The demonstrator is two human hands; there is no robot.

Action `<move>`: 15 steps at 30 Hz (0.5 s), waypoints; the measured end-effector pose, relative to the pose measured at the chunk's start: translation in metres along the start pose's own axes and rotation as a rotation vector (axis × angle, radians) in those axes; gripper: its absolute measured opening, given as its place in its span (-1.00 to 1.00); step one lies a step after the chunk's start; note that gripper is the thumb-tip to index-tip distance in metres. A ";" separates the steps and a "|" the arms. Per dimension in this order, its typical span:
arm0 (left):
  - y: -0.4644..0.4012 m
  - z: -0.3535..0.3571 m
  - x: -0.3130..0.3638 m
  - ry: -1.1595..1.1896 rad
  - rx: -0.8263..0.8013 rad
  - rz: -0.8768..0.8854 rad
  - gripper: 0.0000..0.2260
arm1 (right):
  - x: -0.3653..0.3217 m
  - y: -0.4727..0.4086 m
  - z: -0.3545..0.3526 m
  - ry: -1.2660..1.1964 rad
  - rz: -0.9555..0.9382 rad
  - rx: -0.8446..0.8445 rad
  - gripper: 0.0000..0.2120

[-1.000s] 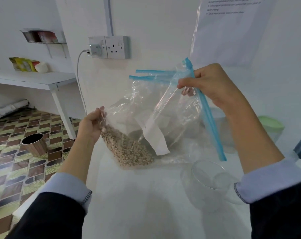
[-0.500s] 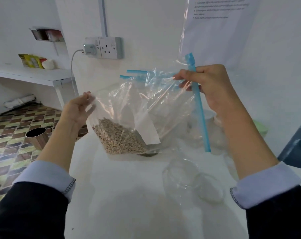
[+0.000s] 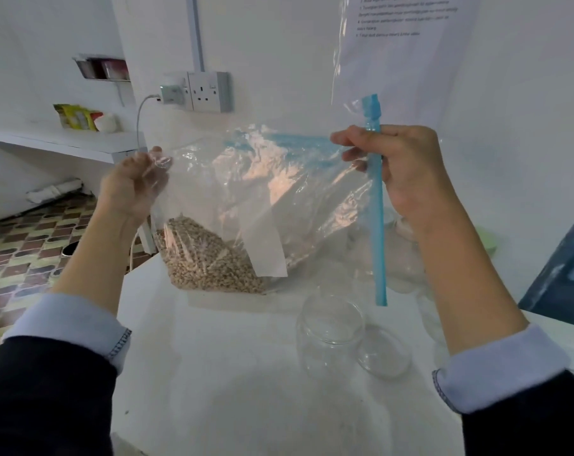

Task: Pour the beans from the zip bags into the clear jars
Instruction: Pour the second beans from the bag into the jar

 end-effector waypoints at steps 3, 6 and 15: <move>0.005 0.003 0.011 -0.093 0.011 0.010 -0.79 | 0.000 0.008 -0.002 -0.031 0.007 0.015 -0.90; 0.010 0.005 0.020 -0.163 0.034 0.031 -0.84 | 0.007 0.014 -0.007 -0.061 0.038 0.054 -0.87; 0.022 0.021 0.039 -0.181 0.055 0.106 -0.77 | 0.022 0.024 -0.016 -0.245 0.119 0.081 -0.96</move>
Point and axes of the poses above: each hand's wrist, its own y-axis away from the middle knuckle, its own z-axis out of the palm, x = y × z, the point moved 8 cm from there along -y, towards the middle knuckle, and after that the axes turned 6 degrees about -x, right-handed, at the moved point
